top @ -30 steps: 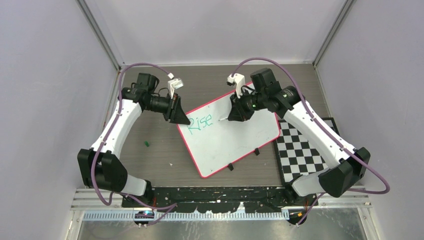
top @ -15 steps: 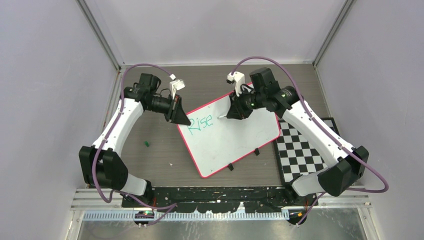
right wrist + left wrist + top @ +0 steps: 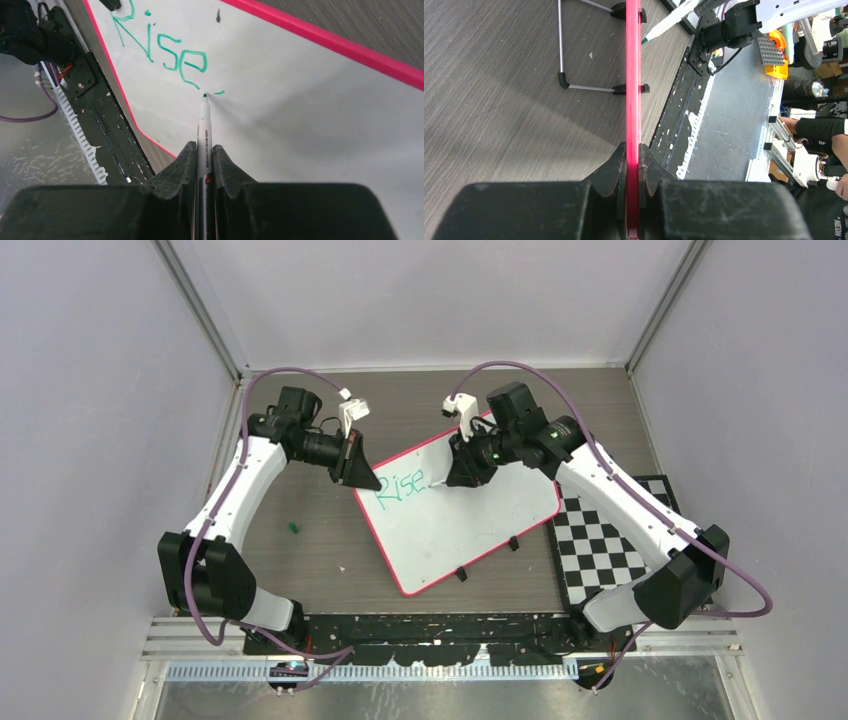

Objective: Write a sentence on the whiteboard

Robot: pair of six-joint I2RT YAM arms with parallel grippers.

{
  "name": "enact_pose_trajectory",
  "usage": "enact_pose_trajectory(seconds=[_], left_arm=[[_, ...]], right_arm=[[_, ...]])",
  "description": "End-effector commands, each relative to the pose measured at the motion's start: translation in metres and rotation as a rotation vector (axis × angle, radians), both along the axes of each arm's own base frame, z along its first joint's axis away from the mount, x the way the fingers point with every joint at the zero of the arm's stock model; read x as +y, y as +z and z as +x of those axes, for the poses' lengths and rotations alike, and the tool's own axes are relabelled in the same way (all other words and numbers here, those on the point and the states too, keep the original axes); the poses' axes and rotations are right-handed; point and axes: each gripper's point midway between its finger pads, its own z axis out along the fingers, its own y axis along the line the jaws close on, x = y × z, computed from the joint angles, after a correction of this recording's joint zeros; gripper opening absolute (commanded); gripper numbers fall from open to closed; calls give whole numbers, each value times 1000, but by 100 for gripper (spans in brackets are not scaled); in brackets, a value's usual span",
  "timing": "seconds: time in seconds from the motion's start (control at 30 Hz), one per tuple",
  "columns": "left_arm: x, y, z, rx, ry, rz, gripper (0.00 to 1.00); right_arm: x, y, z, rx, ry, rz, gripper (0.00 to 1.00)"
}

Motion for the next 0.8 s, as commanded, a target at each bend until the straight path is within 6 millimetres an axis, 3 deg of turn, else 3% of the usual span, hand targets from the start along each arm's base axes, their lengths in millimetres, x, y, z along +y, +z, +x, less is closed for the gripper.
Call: enact_pose_trajectory(seconds=[0.0, 0.3, 0.53, 0.77], left_arm=[[-2, 0, -2, -7, -20, -2, 0], [3, -2, -1, -28, -28, 39, 0], [7, -8, 5, -14, -48, 94, 0], [4, -8, 9, 5, -48, 98, 0]], right_arm=[[8, 16, -7, -22, 33, 55, 0], [-5, 41, -9, -18, 18, 121, 0], [-20, 41, -3, -20, -12, 127, 0], [-33, 33, 18, -62, -93, 97, 0]])
